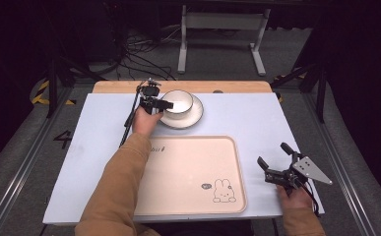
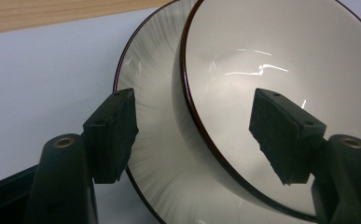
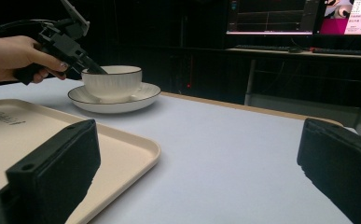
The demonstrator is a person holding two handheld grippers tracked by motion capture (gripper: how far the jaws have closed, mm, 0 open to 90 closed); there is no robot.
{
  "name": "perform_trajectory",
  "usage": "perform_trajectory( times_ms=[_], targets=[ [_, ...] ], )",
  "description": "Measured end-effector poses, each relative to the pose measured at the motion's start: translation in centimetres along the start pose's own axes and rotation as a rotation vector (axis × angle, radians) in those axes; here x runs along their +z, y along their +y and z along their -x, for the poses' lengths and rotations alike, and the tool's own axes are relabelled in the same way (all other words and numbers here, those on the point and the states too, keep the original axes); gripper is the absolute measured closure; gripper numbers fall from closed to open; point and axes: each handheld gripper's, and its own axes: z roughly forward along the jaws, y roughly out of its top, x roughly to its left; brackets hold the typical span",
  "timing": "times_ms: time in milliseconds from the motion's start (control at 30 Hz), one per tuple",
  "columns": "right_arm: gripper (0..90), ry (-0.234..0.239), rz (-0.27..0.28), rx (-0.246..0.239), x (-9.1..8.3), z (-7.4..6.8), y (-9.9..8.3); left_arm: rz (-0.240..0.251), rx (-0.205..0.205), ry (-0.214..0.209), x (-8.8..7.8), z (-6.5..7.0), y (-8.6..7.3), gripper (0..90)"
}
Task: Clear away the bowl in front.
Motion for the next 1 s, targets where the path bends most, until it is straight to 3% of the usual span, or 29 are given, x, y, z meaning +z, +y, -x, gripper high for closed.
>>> perform_trajectory(
  times_ms=[167,233,433,600,767,1000],
  targets=[
    [0.1,0.001,0.001,0.0,0.0,0.0,0.0,-0.033,-0.02,-0.006,0.55,-0.16,-0.09,42.5],
    [0.1,0.001,0.001,0.0,0.0,0.0,0.0,-0.028,-0.043,-0.011,0.68,-0.19,-0.11,44.9],
    [0.1,0.002,0.001,0.0,0.0,0.0,0.0,-0.034,-0.05,-0.008,0.8,-0.03,-0.06,48.5],
    [0.1,0.003,0.0,0.0,0.0,-0.01,0.0,-0.048,-0.061,0.008,0.83,0.33,0.17,61.2],
    [0.1,0.002,0.001,0.001,-0.01,-0.02,0.0,-0.069,-0.087,0.041,0.92,0.6,0.53,68.1],
    [0.1,0.003,0.002,0.001,-0.02,-0.02,-0.01,-0.071,-0.121,0.051,0.91,0.51,0.69,75.9]
  ],
)
